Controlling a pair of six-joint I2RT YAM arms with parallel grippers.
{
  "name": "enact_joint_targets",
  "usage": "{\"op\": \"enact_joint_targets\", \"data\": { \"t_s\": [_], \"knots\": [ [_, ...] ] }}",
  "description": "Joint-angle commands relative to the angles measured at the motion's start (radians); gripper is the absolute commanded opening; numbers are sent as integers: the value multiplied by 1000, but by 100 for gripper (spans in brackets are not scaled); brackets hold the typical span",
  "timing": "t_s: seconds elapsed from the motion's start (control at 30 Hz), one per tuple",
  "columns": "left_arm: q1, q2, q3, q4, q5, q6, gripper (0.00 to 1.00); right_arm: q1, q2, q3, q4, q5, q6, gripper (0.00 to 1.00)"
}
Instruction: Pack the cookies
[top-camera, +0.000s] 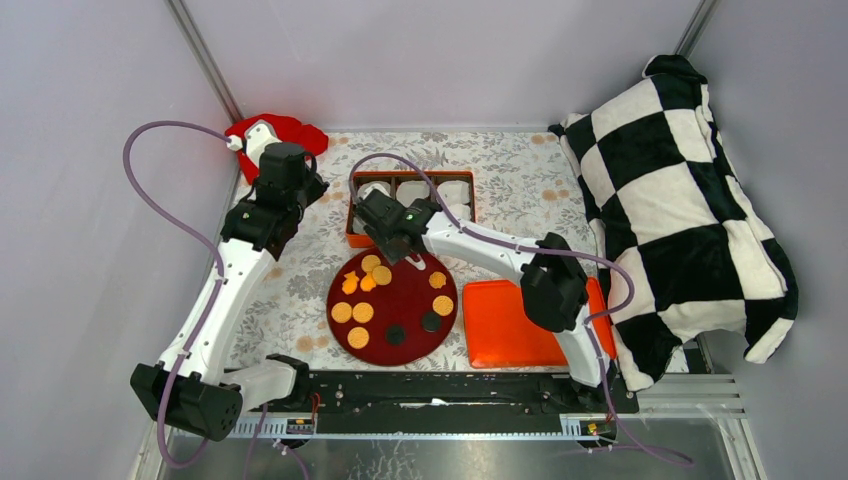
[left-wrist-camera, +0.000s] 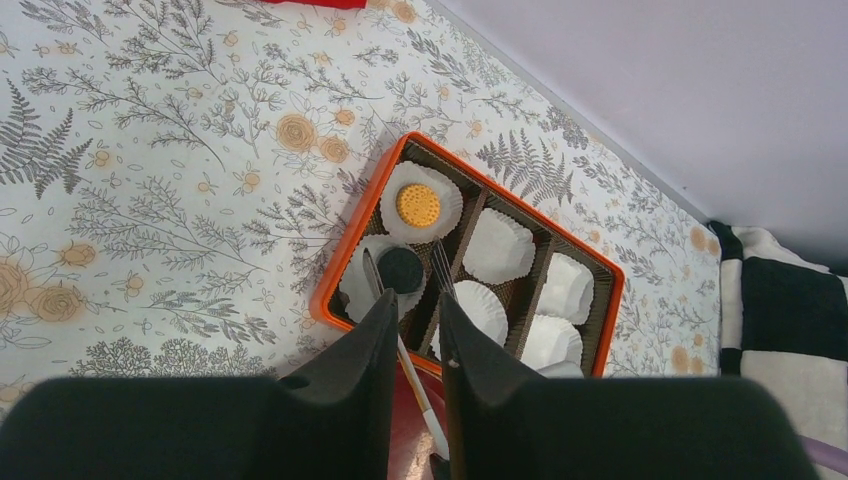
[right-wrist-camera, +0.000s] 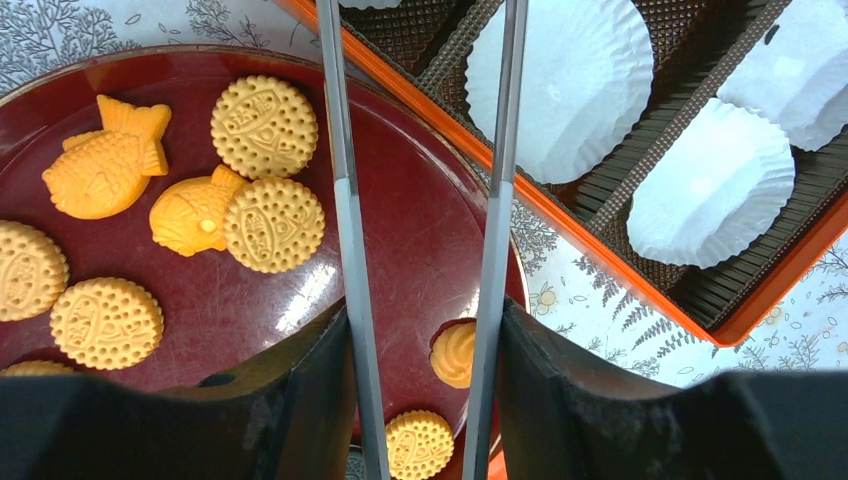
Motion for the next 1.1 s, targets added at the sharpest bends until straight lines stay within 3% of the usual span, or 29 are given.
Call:
{"op": "enact_joint_targets", "data": {
  "t_s": [0.0,0.17,0.43,0.63,0.83,1.07],
  "knots": [
    [5,-19,-13,36,9,20,26,2,-154,-3,38,-5,4,52],
    [4,-23,-12,37,34,12,26,16,-297,-67,2,-34,29,51],
    [3,-17,-42,41,89,-8,25,146,-519,-425,-53,-115,142,55],
    [-6,-18,-45,41,95,-20,25,207,-617,-659,16,-212,229,56],
    [-16,-21,-44,35,93,-20,25,207,-634,-780,95,-176,243,56],
    [-17,-18,-46,35,85,-20,25,206,-524,-746,170,-127,170,56]
  ]
}}
